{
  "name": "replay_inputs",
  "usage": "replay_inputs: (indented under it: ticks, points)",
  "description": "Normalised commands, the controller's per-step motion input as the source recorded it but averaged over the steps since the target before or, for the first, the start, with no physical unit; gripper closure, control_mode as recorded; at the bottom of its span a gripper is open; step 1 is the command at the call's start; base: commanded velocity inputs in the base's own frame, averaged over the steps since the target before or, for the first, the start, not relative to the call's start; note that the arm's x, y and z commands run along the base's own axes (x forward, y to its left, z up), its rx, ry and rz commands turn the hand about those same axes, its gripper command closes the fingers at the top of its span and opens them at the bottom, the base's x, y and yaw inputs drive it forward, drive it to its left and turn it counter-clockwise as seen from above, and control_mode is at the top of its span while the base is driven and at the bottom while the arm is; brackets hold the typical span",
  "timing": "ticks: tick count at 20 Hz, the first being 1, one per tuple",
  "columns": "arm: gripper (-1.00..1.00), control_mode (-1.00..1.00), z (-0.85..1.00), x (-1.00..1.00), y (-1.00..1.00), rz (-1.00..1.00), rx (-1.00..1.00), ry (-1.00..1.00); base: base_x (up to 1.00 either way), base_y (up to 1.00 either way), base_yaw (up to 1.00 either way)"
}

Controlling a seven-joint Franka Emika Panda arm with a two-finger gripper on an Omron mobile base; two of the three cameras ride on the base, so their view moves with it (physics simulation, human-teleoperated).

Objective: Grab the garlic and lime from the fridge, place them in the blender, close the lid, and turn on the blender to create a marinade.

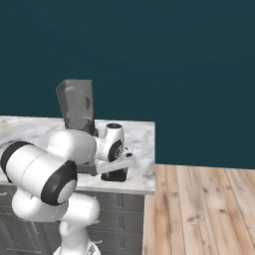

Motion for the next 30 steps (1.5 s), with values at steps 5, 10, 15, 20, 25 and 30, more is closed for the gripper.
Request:
replay_inputs:
  ticks: [5,10,15,20,25,30]
  points:
    - [1.0,-1.0,-0.31,0.01,0.03,0.0,0.0,0.0,0.0,0.0,0.0]
    - [1.0,-1.0,-0.1,0.02,0.06,0.0,0.0,0.0,0.0,0.0,0.0]
    - [1.0,-1.0,0.13,-0.02,-0.02,-0.02,0.0,0.0,0.0,0.0,0.0]
    - [1.0,-1.0,0.69,-0.18,-0.12,-0.09,0.0,-0.03,0.0,0.0,0.0]
    - [1.0,-1.0,1.0,-0.17,-0.01,-0.08,0.0,-0.12,0.0,0.0,0.0]
    - [1.0,-1.0,1.0,-0.23,0.0,-0.09,0.0,-0.13,0.0,0.0,0.0]
